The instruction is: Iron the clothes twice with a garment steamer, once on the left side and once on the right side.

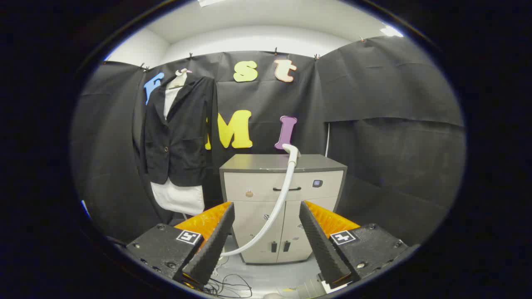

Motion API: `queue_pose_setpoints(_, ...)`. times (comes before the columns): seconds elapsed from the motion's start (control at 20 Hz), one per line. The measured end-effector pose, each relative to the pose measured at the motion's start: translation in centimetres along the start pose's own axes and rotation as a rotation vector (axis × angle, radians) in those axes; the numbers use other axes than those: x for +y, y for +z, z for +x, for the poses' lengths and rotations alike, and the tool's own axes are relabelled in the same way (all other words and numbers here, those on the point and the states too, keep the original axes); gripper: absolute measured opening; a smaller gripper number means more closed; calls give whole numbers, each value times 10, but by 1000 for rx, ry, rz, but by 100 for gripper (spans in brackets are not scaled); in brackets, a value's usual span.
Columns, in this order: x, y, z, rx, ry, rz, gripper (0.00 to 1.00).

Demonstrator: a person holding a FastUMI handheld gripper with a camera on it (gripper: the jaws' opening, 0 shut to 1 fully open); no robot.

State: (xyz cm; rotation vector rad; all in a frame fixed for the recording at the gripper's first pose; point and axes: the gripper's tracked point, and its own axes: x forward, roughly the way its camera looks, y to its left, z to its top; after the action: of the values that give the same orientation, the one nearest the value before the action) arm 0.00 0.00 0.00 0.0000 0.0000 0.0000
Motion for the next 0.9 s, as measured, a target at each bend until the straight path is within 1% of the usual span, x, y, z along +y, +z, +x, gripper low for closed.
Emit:
queue_pose_setpoints(0.3, -12, 15, 11, -13, -25, 13, 98)
queue_pose_setpoints(0.55, -29, 32, 38, -20, -37, -4, 98)
queue_pose_setpoints(0.75, -57, 60, 84, -27, -46, 2, 98)
queue_pose_setpoints(0.9, -74, 90, 137, -29, -19, 14, 98)
